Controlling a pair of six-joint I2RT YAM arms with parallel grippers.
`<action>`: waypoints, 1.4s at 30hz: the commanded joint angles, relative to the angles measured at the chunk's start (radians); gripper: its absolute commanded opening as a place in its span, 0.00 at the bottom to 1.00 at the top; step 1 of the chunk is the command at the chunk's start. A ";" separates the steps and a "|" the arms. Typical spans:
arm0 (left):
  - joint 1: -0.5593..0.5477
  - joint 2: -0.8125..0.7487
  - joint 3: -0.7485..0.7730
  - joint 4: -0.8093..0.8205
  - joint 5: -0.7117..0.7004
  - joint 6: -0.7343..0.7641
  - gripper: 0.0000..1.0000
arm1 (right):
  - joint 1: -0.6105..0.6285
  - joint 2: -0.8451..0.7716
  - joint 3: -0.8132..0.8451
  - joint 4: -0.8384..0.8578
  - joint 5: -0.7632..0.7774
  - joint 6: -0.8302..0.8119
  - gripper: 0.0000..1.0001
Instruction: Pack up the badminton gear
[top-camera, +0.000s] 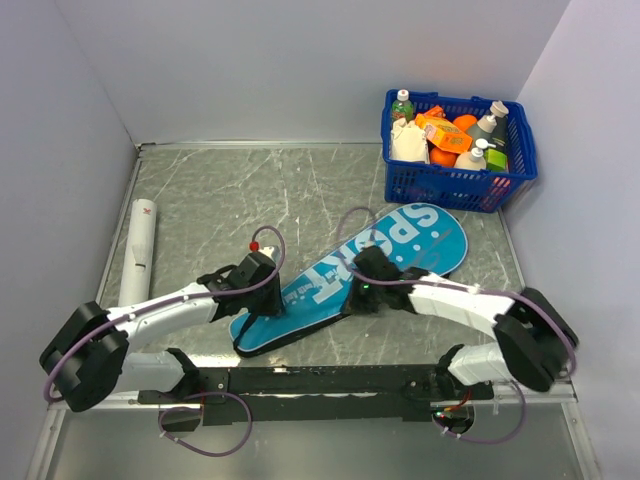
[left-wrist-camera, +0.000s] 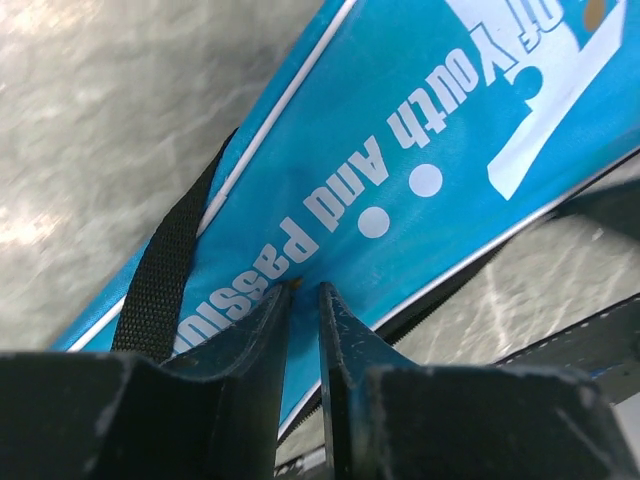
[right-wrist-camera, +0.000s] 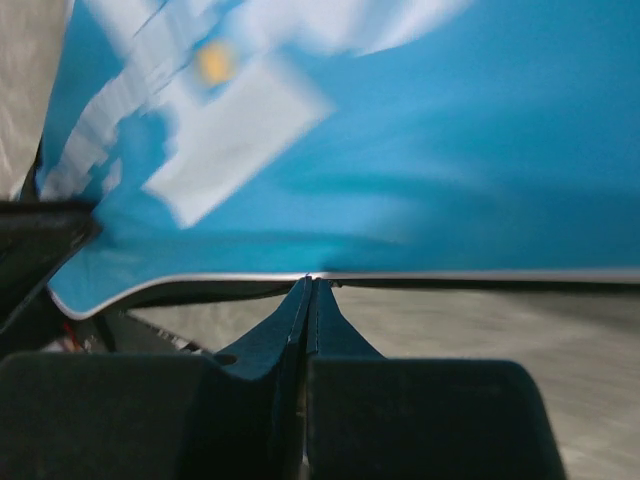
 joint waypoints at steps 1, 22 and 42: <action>-0.014 0.094 -0.096 0.081 0.008 -0.018 0.23 | 0.148 0.125 0.133 0.154 -0.035 0.118 0.00; -0.014 -0.187 0.045 0.106 -0.059 0.037 0.45 | 0.314 0.164 0.137 0.308 0.005 0.226 0.00; -0.007 -0.361 -0.065 -0.243 -0.284 -0.257 0.58 | 0.123 0.150 0.132 0.261 -0.032 0.105 0.00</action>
